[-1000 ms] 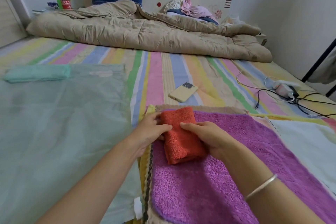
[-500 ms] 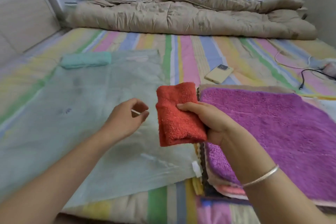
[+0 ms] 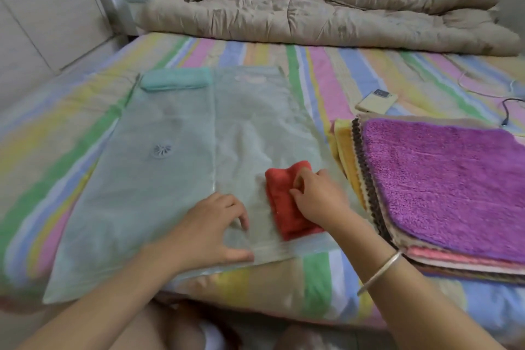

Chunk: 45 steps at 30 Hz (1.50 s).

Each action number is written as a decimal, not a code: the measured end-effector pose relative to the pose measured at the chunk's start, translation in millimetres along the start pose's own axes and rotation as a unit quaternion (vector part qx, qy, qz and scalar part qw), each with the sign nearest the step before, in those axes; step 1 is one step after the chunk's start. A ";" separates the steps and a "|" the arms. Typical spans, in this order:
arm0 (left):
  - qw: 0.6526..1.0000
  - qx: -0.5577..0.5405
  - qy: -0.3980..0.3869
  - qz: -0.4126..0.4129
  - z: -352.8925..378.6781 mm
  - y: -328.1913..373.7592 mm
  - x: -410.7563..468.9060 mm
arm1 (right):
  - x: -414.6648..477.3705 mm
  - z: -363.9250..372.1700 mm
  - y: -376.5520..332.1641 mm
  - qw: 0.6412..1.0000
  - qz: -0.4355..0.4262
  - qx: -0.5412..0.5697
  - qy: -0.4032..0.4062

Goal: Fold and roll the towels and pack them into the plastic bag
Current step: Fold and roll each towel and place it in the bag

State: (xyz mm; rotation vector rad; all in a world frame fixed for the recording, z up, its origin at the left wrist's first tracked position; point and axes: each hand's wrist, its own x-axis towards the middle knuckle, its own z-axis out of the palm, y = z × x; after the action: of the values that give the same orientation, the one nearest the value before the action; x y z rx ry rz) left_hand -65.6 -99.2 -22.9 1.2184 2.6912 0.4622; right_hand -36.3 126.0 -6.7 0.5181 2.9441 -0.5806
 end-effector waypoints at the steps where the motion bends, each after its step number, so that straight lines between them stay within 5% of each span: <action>1: 1.000 0.005 -0.004 0.009 1.9 -0.3 -0.2 | -1.6 0.9 -3.2 1.000 0.011 -0.023 -0.007; 6: 0.998 0.051 -0.008 0.034 8.6 2.1 -2.7 | -11.1 9.9 -21.7 0.988 0.024 -0.155 -0.011; 12: 0.995 0.055 0.018 0.076 10.0 -0.4 -8.0 | -6.3 9.6 -12.7 0.983 0.012 -0.178 -0.035; 16: 0.982 0.085 0.094 0.138 10.6 -0.9 -14.5 | -6.7 11.7 -6.3 0.980 0.001 -0.199 -0.015; 23: 0.984 0.052 0.090 0.148 3.4 -4.0 -18.2 | -11.8 23.9 6.0 0.976 -0.039 -0.198 0.084; 27: 0.994 0.013 0.076 0.082 -0.3 -2.6 -21.0 | -20.1 3.5 23.2 0.997 -0.048 0.000 0.055; 31: 0.996 -0.073 0.056 -0.009 -3.5 -4.5 -18.9 | -68.9 -22.1 9.5 0.935 -0.166 0.312 0.039; 33: 0.983 -0.163 0.060 -0.053 -6.7 -3.4 -17.3 | -93.5 -22.2 5.1 0.927 -0.279 0.244 0.050; 36: 0.950 -0.280 0.108 -0.087 -17.2 1.7 -17.8 | -102.4 -9.7 15.7 0.924 -0.362 -0.023 0.118; 38: 0.935 -0.301 0.166 -0.092 -28.7 7.7 -20.3 | -98.6 -1.7 23.6 0.928 -0.322 -0.130 0.134; 41: 0.937 -0.263 0.223 -0.064 -41.6 16.9 -21.3 | -96.5 2.3 22.8 0.966 -0.176 -0.181 0.054; 45: 0.940 -0.242 0.239 -0.037 -49.1 31.5 -19.3 | -99.0 -12.2 -5.4 0.992 -0.123 0.025 -0.025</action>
State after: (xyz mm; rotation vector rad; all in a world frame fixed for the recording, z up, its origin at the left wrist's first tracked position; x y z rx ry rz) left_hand -43.5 -104.7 34.2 0.9445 2.7047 1.4712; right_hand 54.3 95.3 22.1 0.1422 2.9718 -0.6822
